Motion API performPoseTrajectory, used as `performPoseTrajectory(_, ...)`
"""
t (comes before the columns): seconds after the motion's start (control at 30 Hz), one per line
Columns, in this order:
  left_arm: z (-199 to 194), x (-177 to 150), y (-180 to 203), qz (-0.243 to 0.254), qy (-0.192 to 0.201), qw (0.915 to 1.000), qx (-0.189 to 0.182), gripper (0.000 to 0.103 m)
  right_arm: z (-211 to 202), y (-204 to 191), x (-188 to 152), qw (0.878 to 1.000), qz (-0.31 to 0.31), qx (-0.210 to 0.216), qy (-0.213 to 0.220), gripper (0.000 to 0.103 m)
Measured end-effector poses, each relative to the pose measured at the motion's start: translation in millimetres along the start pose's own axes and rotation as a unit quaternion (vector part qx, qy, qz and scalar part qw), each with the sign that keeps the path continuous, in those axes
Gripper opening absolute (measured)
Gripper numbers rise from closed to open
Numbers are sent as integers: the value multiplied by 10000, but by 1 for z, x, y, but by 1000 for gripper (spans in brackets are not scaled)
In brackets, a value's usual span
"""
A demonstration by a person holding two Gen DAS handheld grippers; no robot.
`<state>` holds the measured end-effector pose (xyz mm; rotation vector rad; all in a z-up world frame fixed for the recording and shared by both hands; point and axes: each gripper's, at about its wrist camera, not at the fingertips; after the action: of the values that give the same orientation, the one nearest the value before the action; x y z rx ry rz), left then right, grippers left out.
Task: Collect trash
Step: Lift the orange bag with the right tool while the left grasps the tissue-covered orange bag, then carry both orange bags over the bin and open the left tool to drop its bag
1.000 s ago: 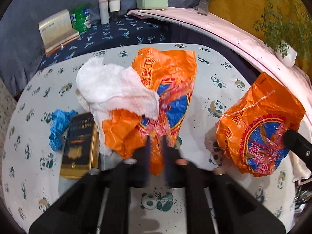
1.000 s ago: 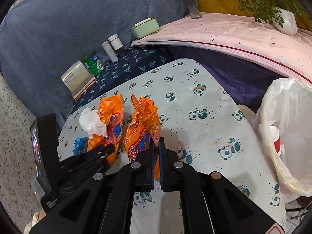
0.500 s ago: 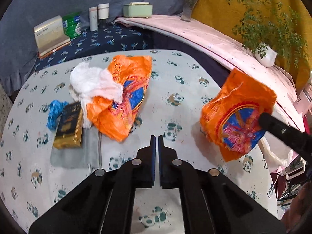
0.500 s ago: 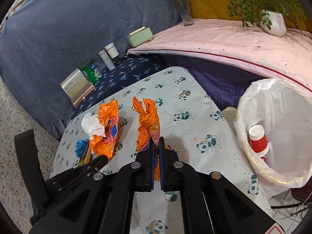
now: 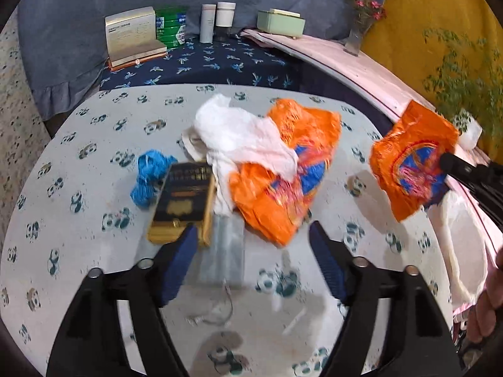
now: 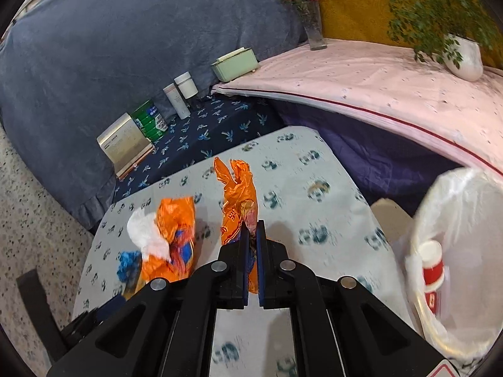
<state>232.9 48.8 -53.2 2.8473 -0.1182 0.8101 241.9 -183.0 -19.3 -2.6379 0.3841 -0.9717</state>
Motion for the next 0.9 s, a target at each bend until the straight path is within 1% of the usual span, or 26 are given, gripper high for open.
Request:
performPoseTrajectory(0.1,6,7,4,205,15,9998,-31,82,10,-7,6,10000,-26,45,-10,4)
performPoseTrajectory(0.17,15,11,9,286,-34,9996,-31,83,13,-9,4,10000,-59,12,-11,4)
performPoseTrajectory(0.43,59,26,33,302,-318,9990,93,82,8,17,-5,9996,273,-16,-29,4)
performPoseTrajectory(0.47,64,25,37,354,-362,9987,106,78,7,21,-7,9995,315,-13,-30,4)
performPoseTrajectory(0.5,71,23,43,483,-483,9977,38,60,6,23,-8,9994,358,-3,-39,4)
performPoseTrajectory(0.53,76,20,48,601,-602,9964,-37,59,6,25,-10,9992,390,6,-54,4)
performPoseTrajectory(0.57,74,17,55,716,-487,9962,78,56,6,27,-11,9991,410,5,-62,4)
performPoseTrajectory(0.6,72,13,62,878,-427,9952,42,44,5,28,-14,9991,430,2,-66,4)
performPoseTrajectory(0.63,71,10,68,1000,-464,9939,-41,39,4,29,-17,9990,441,6,-70,4)
performPoseTrajectory(0.67,70,6,73,1080,-451,9931,-45,32,2,31,-19,9989,461,12,-72,4)
performPoseTrajectory(0.7,69,3,77,1141,-446,9924,-89,22,1,32,-21,9988,480,17,-73,4)
performPoseTrajectory(0.9,49,-19,93,1324,-504,9888,-466,14,-19,42,-38,9985,538,-54,-59,4)
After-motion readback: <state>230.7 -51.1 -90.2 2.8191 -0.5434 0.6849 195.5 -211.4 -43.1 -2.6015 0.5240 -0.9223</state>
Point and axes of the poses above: each gripper's, at about its wrist camera, not at the fingertips, and z roughly the way its jaws point, y to its right, x to its top, and after that the axes turned 8 degrees about -y, right-handed
